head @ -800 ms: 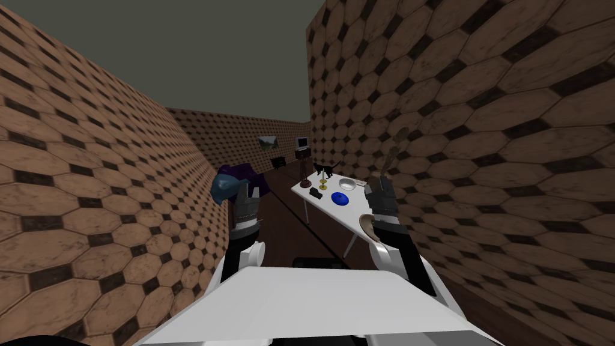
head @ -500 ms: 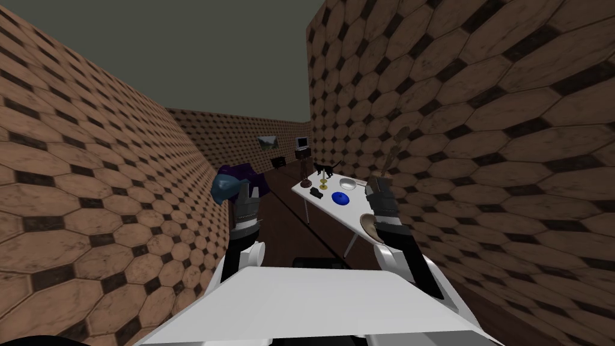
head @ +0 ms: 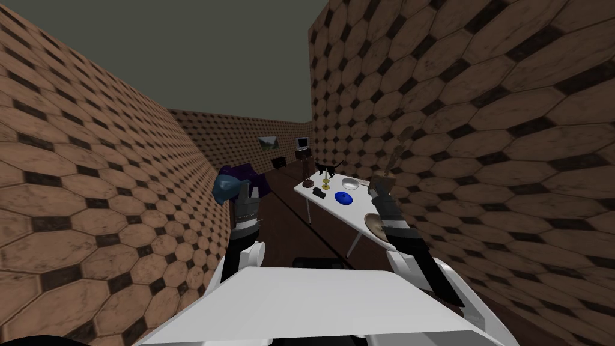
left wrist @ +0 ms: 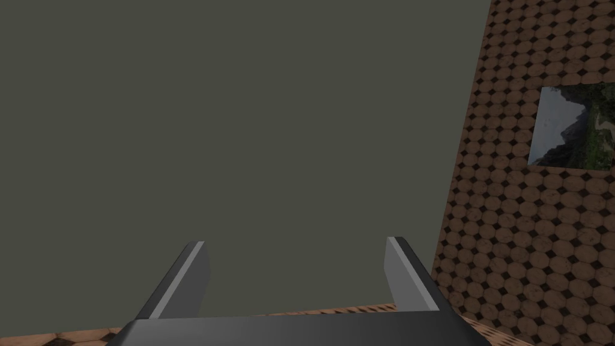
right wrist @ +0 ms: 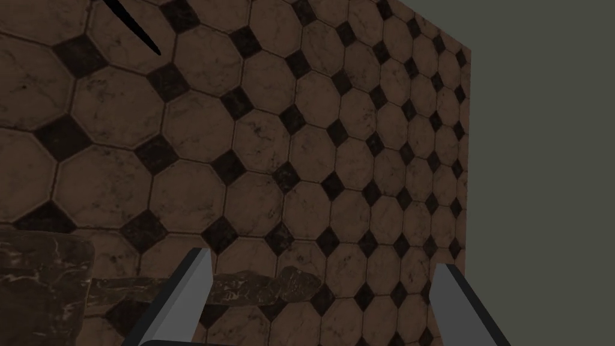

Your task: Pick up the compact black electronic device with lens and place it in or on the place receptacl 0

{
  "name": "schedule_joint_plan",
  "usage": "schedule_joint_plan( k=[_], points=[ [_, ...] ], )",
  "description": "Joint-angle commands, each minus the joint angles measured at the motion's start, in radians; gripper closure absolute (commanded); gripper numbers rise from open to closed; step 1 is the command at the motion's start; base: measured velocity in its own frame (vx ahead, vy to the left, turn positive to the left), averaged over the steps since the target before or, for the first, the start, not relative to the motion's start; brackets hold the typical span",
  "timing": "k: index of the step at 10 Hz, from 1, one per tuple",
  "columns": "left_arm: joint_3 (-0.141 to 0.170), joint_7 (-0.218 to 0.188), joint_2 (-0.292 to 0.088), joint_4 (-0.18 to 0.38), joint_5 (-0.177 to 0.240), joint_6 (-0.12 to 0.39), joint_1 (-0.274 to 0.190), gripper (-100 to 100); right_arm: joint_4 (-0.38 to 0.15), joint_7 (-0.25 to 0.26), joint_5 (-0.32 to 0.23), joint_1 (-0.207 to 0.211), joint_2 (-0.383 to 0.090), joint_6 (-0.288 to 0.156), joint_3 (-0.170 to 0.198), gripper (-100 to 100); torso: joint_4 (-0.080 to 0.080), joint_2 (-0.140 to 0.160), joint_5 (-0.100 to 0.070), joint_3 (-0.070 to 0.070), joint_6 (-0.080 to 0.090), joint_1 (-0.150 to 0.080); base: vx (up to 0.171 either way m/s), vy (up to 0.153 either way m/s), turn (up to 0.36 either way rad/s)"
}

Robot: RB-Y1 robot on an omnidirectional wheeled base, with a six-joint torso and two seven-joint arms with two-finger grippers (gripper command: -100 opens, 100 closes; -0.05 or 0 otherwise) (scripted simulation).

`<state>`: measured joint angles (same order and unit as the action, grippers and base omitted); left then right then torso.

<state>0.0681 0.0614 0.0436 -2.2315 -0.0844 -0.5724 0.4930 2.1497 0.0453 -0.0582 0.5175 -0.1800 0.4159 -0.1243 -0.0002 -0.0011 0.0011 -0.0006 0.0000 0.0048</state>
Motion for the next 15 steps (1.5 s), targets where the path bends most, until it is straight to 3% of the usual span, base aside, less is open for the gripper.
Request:
schedule_joint_plan(
  k=[1, 4, 6, 7, 9, 10, 14, 15],
  points=[
    [0.0, 0.0, 0.0, 0.0, 0.0, 0.0, 0.0, 0, -0.022, 0.05, -0.003, 0.024, -0.047, 0.015, -0.017, -100, 0.0, 0.0, 0.0, 0.0, 0.0, 0.0, 0.028, 0.092, 0.01],
    [0.0, 0.0, 0.0, 0.0, 0.0, 0.0, 0.0, 0, -0.065, 0.119, -0.002, 0.048, -0.113, 0.037, -0.042, -100, 0.0, -0.001, 0.0, -0.001, 0.0, 0.002, 0.034, 0.09, 0.01],
    [0.0, 0.0, 0.0, 0.0, 0.0, 0.0, 0.0, 0, -0.115, 0.181, 0.003, 0.076, -0.181, 0.065, -0.065, -100, 0.0, -0.001, 0.0, 0.0, 0.0, 0.0, 0.03, 0.087, 0.026],
    [0.0, 0.0, 0.0, 0.0, 0.0, 0.0, 0.0, 0, -0.115, 0.19, 0.003, 0.076, -0.185, 0.065, -0.065, -100, 0.0, -0.001, 0.0, -0.001, 0.0, 0.001, 0.034, 0.087, 0.003],
    [0.0, 0.0, 0.0, 0.0, 0.0, 0.0, 0.0, 0, -0.171, 0.253, 0.012, 0.108, -0.255, 0.099, -0.085, -100, 0.0, -0.001, 0.0, -0.001, 0.0, 0.0, 0.05, 0.098, 0.035],
    [0.0, 0.0, 0.0, 0.0, 0.0, 0.0, 0.0, 0, -0.171, 0.266, 0.012, 0.108, -0.264, 0.099, -0.085, -100, -0.001, -0.003, 0.0, -0.001, 0.0, 0.002, 0.051, 0.099, 0.008],
    [0.0, 0.0, 0.0, 0.0, 0.0, 0.0, 0.0, 0, -0.265, 0.382, 0.034, 0.164, -0.385, 0.159, -0.104, -100, 0.0, -0.002, 0.001, -0.001, 0.0, 0.002, 0.057, 0.107, 0.038],
    [0.0, 0.0, 0.0, 0.0, 0.0, 0.0, 0.0, 0, -0.265, 0.384, 0.034, 0.164, -0.398, 0.159, -0.104, -100, -0.001, -0.003, 0.001, -0.002, 0.0, 0.002, 0.053, 0.087, 0.018]
  ],
)
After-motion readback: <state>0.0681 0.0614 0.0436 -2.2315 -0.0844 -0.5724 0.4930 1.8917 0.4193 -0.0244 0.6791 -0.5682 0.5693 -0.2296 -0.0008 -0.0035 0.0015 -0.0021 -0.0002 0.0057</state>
